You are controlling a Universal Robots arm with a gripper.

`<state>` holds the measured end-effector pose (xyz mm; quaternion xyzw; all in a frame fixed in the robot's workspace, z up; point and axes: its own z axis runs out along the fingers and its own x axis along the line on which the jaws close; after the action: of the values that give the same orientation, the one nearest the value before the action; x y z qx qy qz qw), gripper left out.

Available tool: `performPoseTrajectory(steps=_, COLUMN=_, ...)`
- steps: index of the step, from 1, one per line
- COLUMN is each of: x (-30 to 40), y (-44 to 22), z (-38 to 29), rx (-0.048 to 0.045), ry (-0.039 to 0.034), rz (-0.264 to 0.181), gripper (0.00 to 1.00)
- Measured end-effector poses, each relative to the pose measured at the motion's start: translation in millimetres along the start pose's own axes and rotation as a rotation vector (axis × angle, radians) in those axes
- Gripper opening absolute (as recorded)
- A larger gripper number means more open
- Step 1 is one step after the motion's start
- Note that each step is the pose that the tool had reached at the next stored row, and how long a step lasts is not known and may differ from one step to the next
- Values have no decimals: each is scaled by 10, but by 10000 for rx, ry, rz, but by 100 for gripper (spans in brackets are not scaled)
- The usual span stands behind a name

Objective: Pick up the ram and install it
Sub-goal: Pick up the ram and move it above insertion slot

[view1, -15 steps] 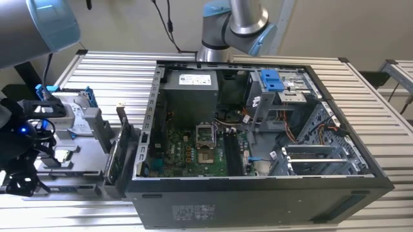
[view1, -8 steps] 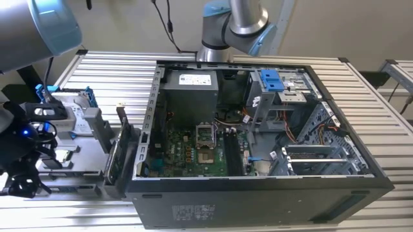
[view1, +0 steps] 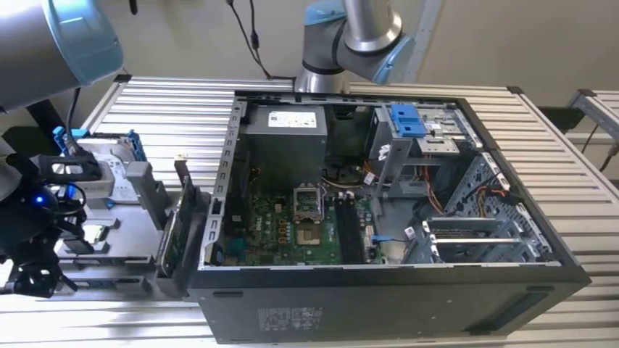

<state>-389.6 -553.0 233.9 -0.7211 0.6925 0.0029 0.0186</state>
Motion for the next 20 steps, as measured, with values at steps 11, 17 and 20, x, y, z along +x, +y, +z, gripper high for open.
performPoseTrajectory(steps=11, x=0, y=0, z=1, rx=0, ry=0, rz=1, gripper=59)
performPoseTrajectory(steps=17, x=0, y=0, z=24, rx=3, ry=-2, rz=0, gripper=59)
performPoseTrajectory(steps=20, x=2, y=1, z=46, rx=-1, ry=15, rz=-1, gripper=59)
